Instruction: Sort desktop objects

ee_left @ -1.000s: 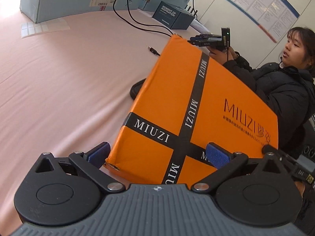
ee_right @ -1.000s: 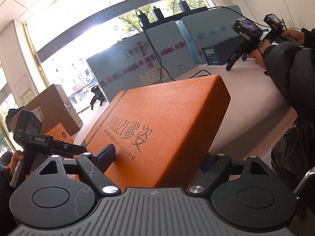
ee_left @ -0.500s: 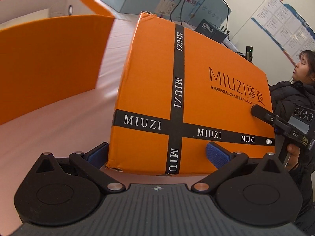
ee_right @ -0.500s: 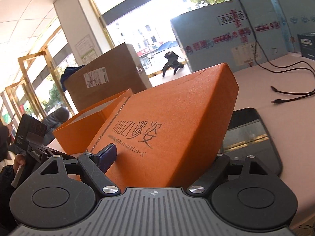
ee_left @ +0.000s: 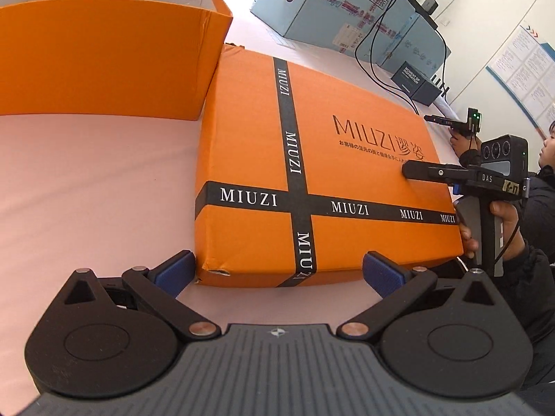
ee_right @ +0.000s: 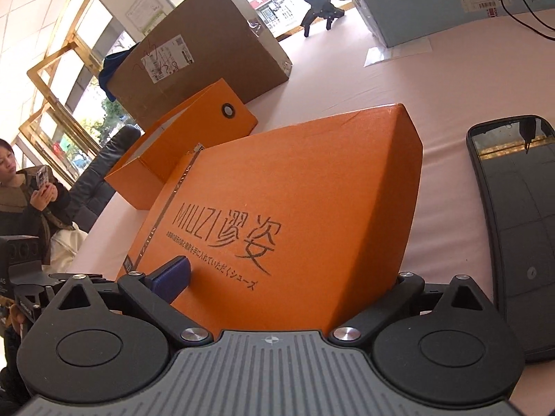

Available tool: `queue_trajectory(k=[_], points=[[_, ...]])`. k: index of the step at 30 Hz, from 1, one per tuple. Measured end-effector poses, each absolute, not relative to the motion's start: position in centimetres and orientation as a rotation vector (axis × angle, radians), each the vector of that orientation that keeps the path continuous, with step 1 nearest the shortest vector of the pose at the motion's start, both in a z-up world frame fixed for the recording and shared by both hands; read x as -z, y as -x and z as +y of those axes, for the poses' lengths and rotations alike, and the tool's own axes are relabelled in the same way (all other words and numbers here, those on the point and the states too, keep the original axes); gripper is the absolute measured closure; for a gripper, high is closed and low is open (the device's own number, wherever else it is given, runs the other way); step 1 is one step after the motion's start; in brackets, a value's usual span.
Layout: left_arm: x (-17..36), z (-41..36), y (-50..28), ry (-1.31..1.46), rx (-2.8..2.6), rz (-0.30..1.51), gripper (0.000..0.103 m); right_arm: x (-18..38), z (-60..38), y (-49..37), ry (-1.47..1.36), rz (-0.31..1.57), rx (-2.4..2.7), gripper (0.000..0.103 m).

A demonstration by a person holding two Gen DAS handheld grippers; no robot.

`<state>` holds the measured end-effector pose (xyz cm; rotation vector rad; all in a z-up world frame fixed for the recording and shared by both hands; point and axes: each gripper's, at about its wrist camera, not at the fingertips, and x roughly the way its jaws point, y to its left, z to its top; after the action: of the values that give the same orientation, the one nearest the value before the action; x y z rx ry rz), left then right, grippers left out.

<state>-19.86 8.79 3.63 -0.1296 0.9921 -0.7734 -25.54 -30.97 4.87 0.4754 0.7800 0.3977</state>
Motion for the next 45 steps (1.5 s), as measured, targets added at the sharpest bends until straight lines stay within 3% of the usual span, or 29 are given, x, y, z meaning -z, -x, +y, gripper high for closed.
queue_trajectory(k=[7,11,18,33,45], points=[[-5.1,7.9,17.7,0.133,0.724,0.928,0.000,-5.9,-31.0,25.4,-0.498,0.886,-0.329,0.000],[-3.5,5.8,15.2,0.127,0.719,0.999,0.000,-6.5,-30.8,25.2,-0.486,0.978,-0.329,0.000],[-2.6,5.8,14.9,0.145,0.761,0.965,0.000,-8.0,-31.5,25.5,-0.483,1.096,-0.289,0.000],[-2.3,3.4,14.2,0.226,0.881,0.988,0.000,-6.9,-31.8,28.0,-0.475,0.886,-0.250,0.000],[-5.4,2.8,17.1,0.145,0.831,0.856,0.000,-9.9,-30.8,29.1,-0.374,0.713,-0.315,0.000]])
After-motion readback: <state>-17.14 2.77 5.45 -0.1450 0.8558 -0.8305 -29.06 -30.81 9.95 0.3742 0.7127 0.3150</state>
